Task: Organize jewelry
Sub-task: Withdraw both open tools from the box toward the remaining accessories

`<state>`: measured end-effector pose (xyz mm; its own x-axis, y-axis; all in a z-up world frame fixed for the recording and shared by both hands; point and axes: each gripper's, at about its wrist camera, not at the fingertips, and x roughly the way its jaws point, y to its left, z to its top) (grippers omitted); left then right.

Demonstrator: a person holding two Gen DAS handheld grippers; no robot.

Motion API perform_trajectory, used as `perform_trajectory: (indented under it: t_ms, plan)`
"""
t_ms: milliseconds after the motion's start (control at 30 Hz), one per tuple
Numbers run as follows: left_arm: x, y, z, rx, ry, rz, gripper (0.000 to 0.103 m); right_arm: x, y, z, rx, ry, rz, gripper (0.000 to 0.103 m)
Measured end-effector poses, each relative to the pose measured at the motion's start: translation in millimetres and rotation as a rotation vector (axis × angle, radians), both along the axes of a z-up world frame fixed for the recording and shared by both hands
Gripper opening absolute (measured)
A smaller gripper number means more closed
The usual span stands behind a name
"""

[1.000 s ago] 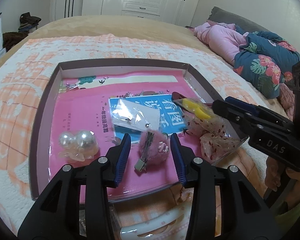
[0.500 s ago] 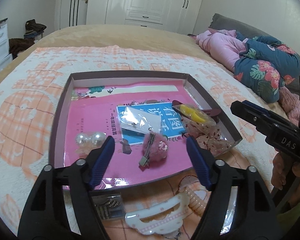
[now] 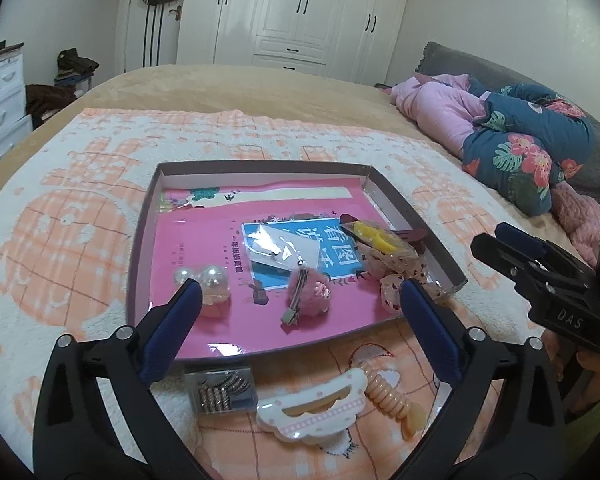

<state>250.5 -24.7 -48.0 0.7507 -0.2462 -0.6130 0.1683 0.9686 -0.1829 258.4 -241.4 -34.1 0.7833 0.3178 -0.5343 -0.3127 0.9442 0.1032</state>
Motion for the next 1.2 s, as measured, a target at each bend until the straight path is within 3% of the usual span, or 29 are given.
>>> perform_trajectory:
  t_ms: [500,633,700,1200]
  plan:
    - [-29,18,10,-0.034,-0.044,0.027,0.091,-46,12,5,-0.04,-0.068,0.055,0.078]
    - [-36,24,12,-0.041,-0.053,0.038,0.091,-54,15,5,-0.036,-0.069,0.077,0.079]
    - [-39,26,13,-0.042,-0.06,0.042,0.091,-58,16,5,-0.031,-0.069,0.087,0.087]
    - [-60,40,15,-0.042,-0.08,0.067,0.092,-82,27,-2,-0.046,-0.048,0.145,0.089]
